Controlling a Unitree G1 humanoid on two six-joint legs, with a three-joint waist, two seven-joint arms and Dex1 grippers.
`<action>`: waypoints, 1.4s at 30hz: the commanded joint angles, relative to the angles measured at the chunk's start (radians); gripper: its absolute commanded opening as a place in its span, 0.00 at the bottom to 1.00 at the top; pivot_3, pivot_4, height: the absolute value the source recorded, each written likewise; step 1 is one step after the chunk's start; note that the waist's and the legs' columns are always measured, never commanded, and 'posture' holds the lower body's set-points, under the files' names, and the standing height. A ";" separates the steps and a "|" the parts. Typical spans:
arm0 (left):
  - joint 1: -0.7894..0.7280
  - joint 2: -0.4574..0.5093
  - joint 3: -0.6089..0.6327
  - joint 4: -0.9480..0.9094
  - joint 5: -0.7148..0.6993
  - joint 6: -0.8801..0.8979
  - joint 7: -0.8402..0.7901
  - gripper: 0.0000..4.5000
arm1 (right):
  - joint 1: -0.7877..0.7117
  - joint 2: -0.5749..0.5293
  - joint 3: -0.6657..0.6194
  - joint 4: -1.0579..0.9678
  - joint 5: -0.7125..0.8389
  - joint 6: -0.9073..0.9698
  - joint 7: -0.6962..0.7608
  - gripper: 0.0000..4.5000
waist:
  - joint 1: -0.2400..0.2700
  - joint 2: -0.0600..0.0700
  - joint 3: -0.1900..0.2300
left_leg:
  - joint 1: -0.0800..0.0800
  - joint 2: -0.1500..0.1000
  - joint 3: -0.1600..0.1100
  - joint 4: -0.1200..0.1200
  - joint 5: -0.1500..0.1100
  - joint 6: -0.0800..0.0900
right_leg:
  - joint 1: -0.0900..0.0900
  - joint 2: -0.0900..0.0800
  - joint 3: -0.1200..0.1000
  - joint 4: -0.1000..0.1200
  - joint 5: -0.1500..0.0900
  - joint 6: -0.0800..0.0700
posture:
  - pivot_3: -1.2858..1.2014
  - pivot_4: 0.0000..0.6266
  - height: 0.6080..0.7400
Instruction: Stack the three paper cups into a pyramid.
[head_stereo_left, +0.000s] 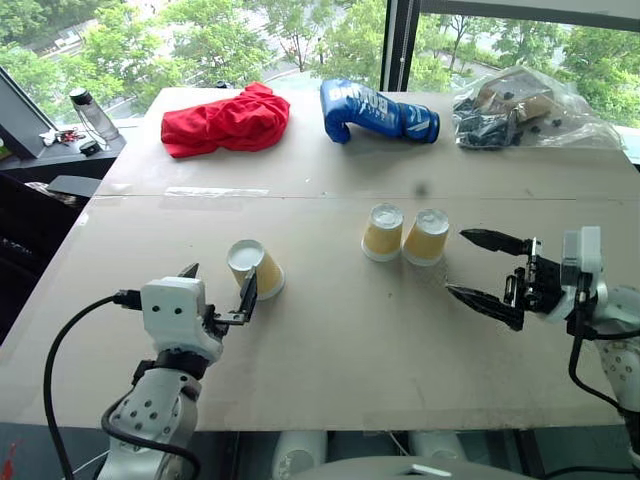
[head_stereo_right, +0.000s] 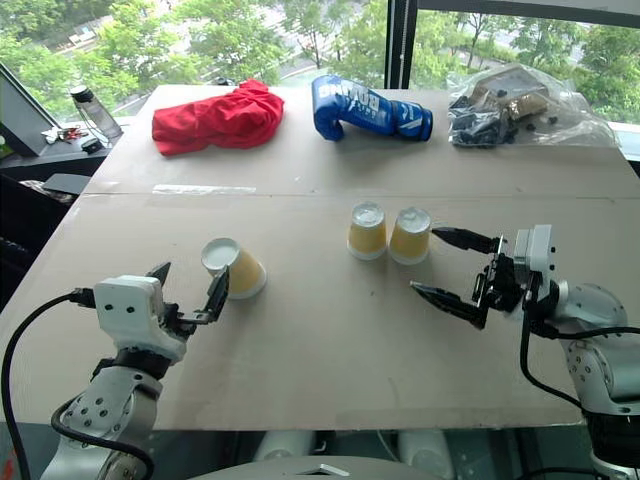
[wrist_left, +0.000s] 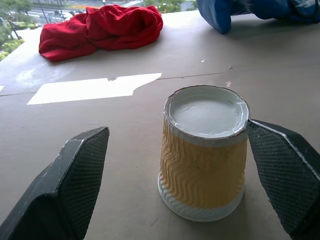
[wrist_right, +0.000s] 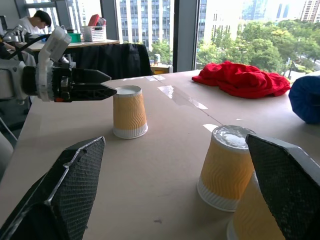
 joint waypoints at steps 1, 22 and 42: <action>-0.011 -0.014 0.007 0.009 0.034 -0.052 0.008 1.00 | 0.017 -0.024 -0.027 -0.028 0.012 -0.028 0.054 0.99 | -0.001 0.000 0.000 | 0.000 0.000 0.000 0.000 0.000 0.000 | 0.000 0.000 0.000 0.000 0.000 0.000 | 0.52 0.24 1.00; -0.122 0.037 -0.020 0.236 0.074 -0.194 -0.138 1.00 | 0.049 -0.017 -0.029 -0.046 0.029 -0.026 0.055 0.99 | -0.005 0.001 -0.001 | 0.000 0.000 -0.002 0.000 0.000 0.000 | 0.001 0.001 -0.003 -0.001 0.000 0.000 | 0.52 0.24 1.00; -0.095 0.004 -0.016 0.315 0.116 -0.395 -0.141 1.00 | 0.046 -0.018 -0.020 -0.069 0.037 -0.009 0.016 0.99 | -0.005 0.001 -0.001 | 0.000 0.000 -0.002 0.000 0.000 0.000 | 0.001 0.001 -0.003 -0.001 0.000 0.000 | 0.52 0.24 1.00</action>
